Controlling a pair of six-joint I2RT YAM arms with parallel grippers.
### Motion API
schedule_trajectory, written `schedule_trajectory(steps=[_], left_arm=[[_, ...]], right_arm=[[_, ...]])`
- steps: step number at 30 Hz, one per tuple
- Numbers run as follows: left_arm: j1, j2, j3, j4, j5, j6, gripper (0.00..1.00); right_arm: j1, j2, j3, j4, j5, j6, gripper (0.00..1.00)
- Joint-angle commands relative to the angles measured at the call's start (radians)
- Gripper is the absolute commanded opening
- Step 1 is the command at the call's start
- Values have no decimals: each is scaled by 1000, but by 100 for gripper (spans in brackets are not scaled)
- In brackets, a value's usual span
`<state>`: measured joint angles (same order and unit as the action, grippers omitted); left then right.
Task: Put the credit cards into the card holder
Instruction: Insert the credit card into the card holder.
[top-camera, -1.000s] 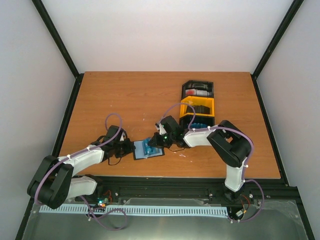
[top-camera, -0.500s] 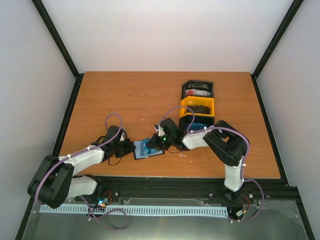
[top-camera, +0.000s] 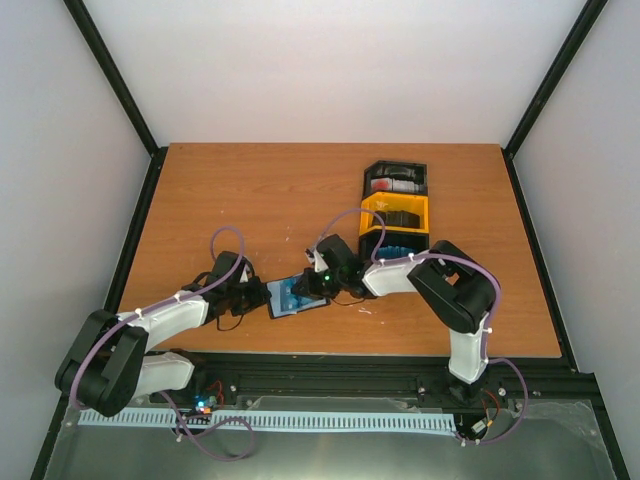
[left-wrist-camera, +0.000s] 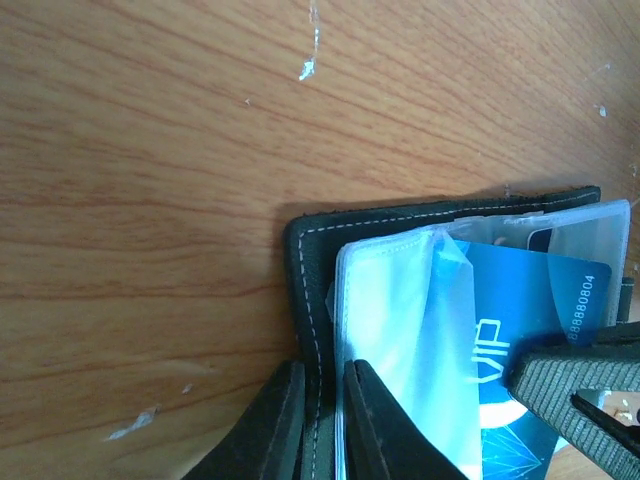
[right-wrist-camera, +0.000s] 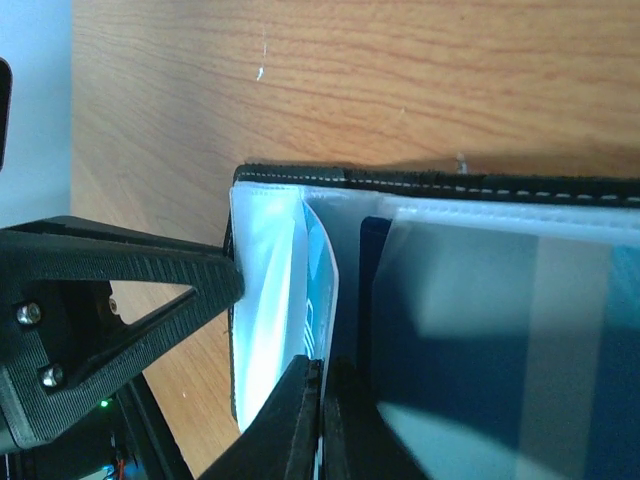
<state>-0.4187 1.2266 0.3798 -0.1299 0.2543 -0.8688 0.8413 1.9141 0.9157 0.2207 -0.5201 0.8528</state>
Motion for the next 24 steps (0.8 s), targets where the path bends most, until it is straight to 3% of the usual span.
schedule_trajectory(steps=[1, 9, 21, 24], left_arm=[[-6, 27, -28, -20, -44, -2, 12], [-6, 29, -32, -9, -36, 5, 12], [-6, 39, -27, 13, -5, 19, 12], [-6, 38, -24, 5, -8, 18, 13]], right_arm=[[19, -23, -52, -143, 67, 0, 3], [10, -42, -75, -131, 47, 28, 3], [11, 71, 52, -143, -61, -56, 3], [12, 47, 44, -154, -30, -59, 10]])
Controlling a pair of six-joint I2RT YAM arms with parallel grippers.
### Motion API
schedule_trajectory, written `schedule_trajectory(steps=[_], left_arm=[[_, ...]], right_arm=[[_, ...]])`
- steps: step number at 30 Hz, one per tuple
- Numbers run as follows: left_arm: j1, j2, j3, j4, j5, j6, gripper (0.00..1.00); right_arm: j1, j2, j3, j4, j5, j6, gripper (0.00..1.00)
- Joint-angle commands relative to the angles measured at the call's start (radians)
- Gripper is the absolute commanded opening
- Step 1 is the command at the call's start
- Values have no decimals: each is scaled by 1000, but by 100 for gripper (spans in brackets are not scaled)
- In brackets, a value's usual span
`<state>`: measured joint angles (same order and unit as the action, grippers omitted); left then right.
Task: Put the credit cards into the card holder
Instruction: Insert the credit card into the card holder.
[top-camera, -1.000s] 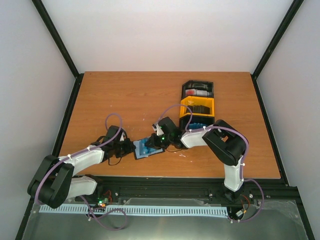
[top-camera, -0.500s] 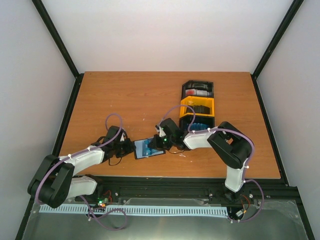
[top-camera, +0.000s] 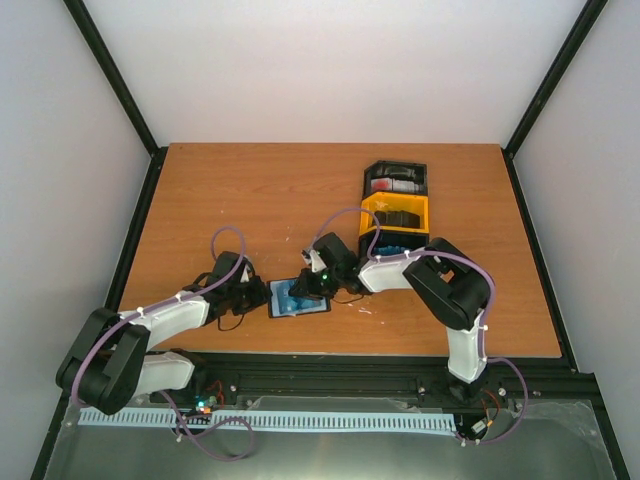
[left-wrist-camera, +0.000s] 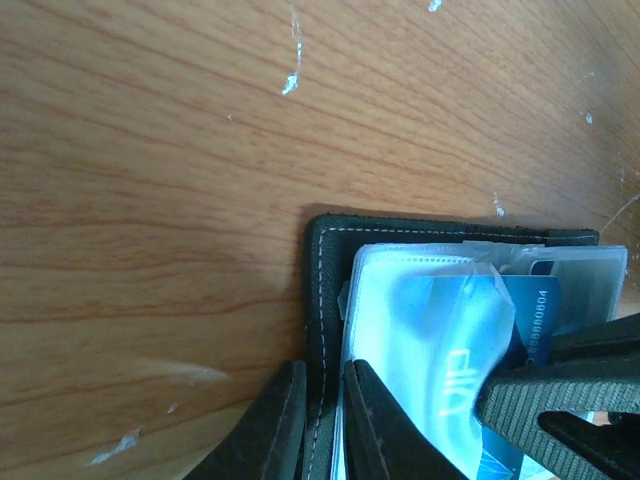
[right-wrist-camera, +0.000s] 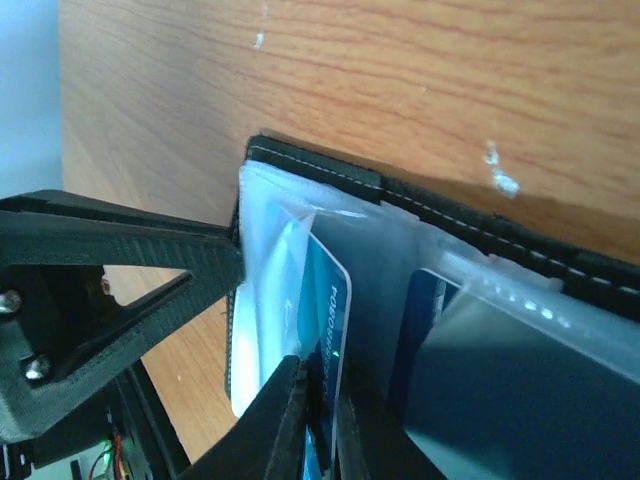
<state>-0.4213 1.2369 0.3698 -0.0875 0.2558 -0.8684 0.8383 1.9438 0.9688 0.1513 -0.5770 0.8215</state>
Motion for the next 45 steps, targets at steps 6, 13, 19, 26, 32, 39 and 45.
schedule_trajectory(steps=[6, 13, 19, 26, 32, 39, 45], left_arm=[[-4, 15, -12, -44, -12, 16, 14], [-4, 15, -12, -34, 10, 25, 15], [-4, 12, -21, -24, 40, 30, 16], [-4, 47, -39, 6, 62, 26, 15], [-4, 69, -44, 20, 72, 29, 14], [-4, 9, -29, -21, 14, 26, 15], [-4, -80, -28, -53, -5, 20, 27]], right_arm=[[16, -83, -30, -169, 130, -33, 32], [41, -92, -3, -256, 187, -47, 37], [76, -72, 63, -356, 263, -69, 39], [154, -19, 185, -495, 402, -111, 42], [198, 31, 287, -581, 472, -143, 44], [195, -50, 272, -608, 590, -180, 50], [155, -208, 176, -619, 714, -190, 53]])
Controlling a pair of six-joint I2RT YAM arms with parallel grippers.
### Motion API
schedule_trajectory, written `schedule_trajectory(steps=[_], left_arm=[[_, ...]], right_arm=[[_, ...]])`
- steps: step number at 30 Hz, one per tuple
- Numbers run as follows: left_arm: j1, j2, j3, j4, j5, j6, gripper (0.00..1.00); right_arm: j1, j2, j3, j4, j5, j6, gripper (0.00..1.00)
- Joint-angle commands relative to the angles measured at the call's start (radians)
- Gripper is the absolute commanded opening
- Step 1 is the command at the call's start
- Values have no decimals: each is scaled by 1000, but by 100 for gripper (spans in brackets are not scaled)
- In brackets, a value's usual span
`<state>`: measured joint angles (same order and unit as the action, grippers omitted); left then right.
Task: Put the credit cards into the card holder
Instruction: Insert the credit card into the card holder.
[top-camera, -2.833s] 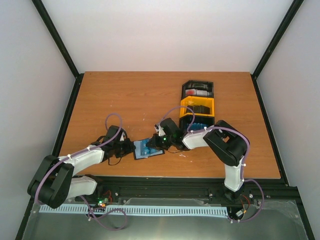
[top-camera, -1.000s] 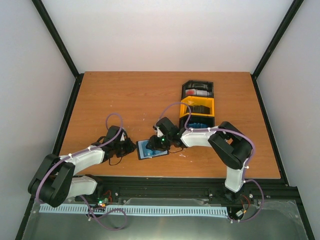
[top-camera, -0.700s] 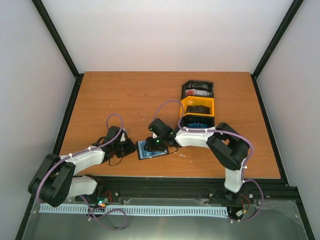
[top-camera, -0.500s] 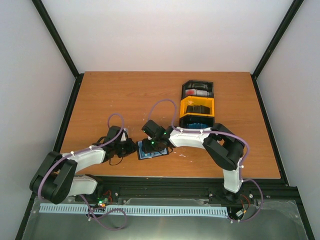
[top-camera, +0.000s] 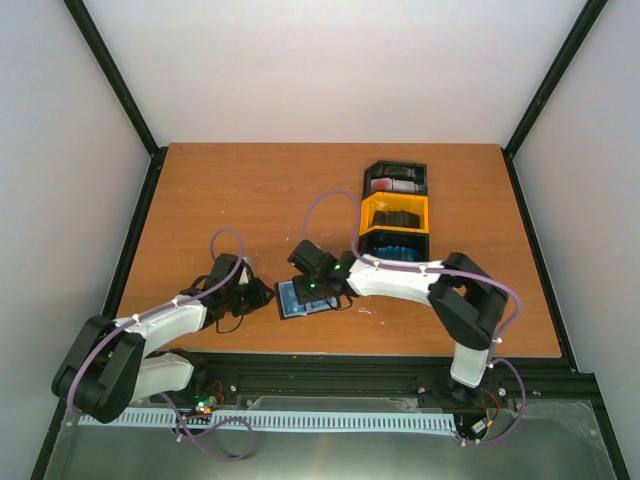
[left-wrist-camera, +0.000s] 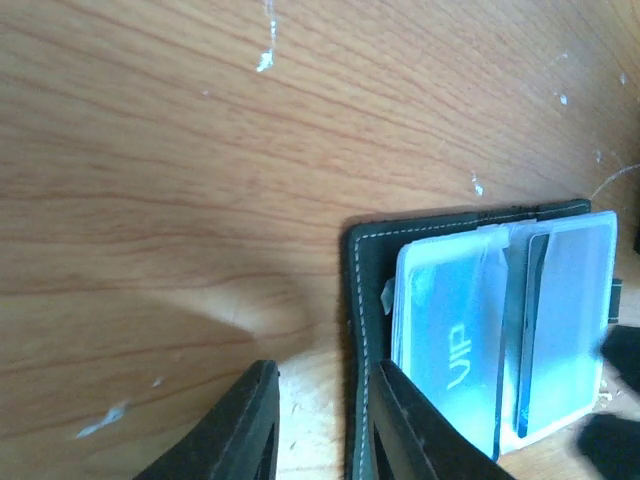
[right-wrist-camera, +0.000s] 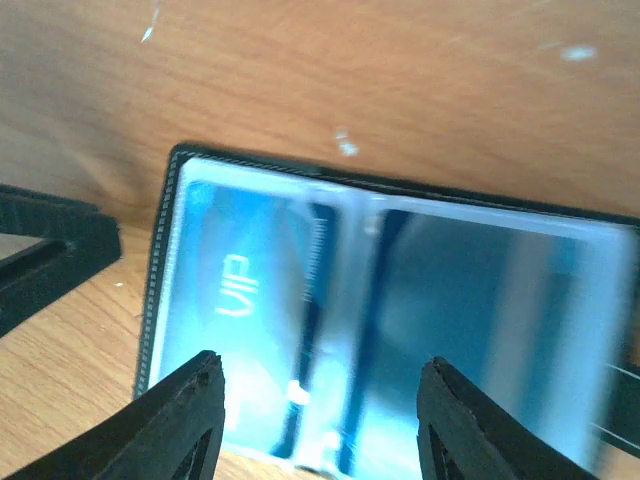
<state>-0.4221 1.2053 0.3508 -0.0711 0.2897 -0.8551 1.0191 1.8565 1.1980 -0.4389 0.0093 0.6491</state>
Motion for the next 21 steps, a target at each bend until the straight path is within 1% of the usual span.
schedule_trajectory(steps=[1, 3, 6, 8, 9, 14, 19, 20, 21], left_arm=[[-2, -57, -12, -74, -35, 6, 29], [-3, -68, -23, -67, -6, 7, 36], [-3, -72, -53, -11, 84, 10, 55], [-3, -73, -77, 37, 137, -4, 64], [-3, -74, -85, 52, 151, -11, 67], [-3, -75, -92, 65, 167, -28, 78], [-1, -31, -85, 81, 182, -33, 79], [0, -21, -84, 82, 182, -35, 79], [3, -13, -84, 87, 187, -35, 79]], right_arm=[[-36, -135, -72, -30, 140, -17, 53], [-54, -154, -102, -38, 161, -17, 53], [-67, -160, -121, -67, 215, -19, 53], [-72, -153, -125, -89, 237, -25, 53], [-73, -150, -126, -95, 249, -29, 53], [-76, -131, -129, -145, 301, -63, 54], [-86, -123, -146, -145, 281, -123, 52], [-88, -119, -150, -147, 277, -129, 50], [-89, -116, -153, -148, 272, -136, 45]])
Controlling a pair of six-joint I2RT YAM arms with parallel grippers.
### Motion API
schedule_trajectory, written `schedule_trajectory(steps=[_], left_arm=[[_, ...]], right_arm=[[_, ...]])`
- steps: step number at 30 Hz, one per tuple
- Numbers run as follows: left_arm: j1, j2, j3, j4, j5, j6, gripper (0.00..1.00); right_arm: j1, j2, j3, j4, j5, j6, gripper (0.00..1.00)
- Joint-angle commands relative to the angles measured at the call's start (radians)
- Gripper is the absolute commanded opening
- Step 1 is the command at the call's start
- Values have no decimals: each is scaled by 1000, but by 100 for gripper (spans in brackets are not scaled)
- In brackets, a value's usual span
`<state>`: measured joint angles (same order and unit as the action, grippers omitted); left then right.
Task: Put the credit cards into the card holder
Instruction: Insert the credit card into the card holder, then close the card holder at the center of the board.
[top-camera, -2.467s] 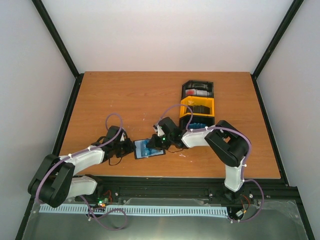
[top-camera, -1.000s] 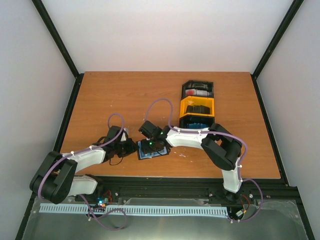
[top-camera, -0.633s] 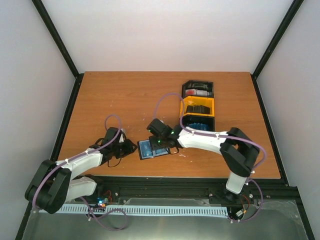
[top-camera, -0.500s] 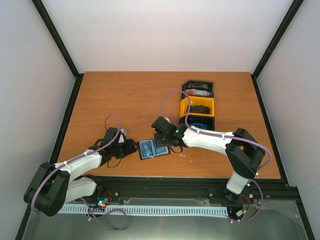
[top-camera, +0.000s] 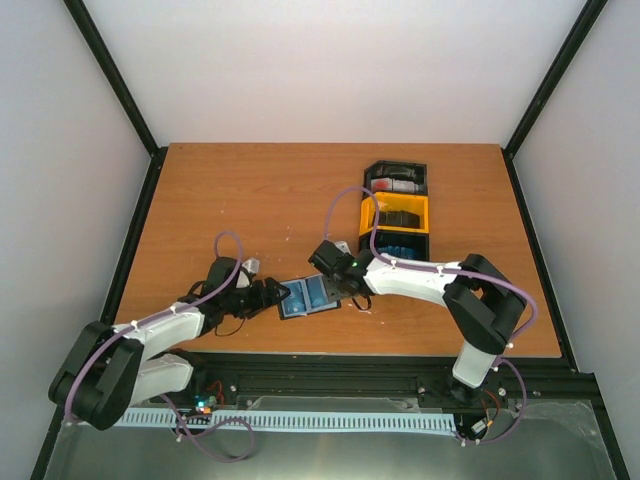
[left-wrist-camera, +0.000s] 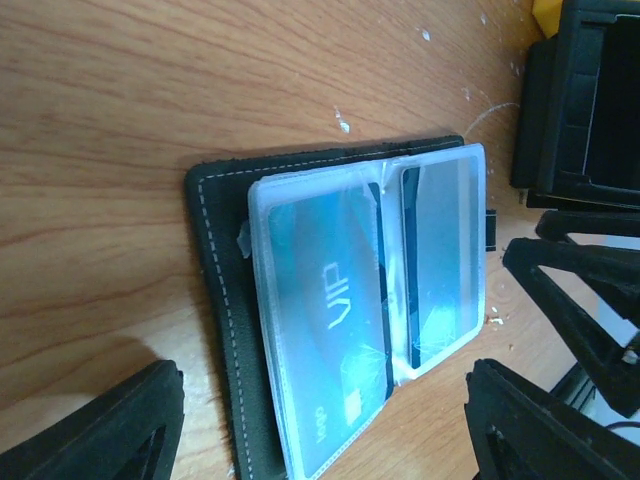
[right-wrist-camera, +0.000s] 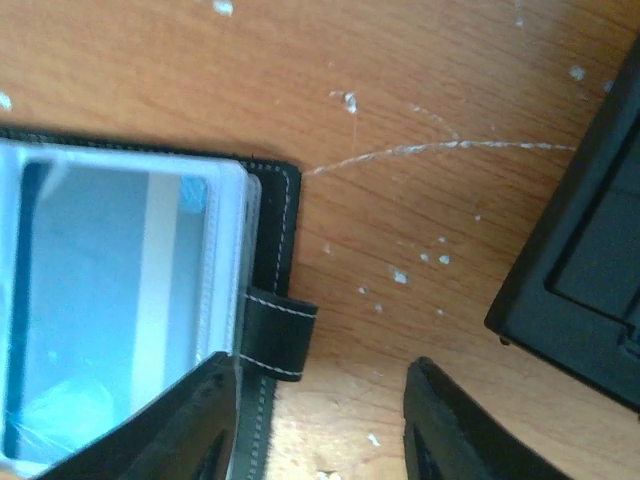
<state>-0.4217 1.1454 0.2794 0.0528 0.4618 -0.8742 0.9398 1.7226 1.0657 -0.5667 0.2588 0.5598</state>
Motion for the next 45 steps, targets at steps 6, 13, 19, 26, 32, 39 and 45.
schedule_trajectory(steps=[6, 13, 19, 26, 32, 39, 45], left_arm=[[9, 81, -14, 2, 31, -18, 79], [9, 130, -17, 66, 82, -8, 79], [11, 123, -9, 146, 163, 11, 79], [11, 6, 10, 206, 229, 86, 80], [11, -3, 24, 215, 255, 126, 80], [11, 104, 77, 178, 238, 156, 76], [11, 118, 95, 210, 281, 153, 76]], right_arm=[[-15, 65, -28, 0, -54, -74, 35], [-15, 101, -27, 25, -107, -91, 32], [-15, 96, -52, 67, -163, -79, 32], [-15, 76, -93, 184, -303, -45, 31], [-16, 89, -103, 280, -407, -15, 31], [-14, 119, -87, 344, -372, 7, 32], [-10, 109, -101, 308, -215, 14, 36]])
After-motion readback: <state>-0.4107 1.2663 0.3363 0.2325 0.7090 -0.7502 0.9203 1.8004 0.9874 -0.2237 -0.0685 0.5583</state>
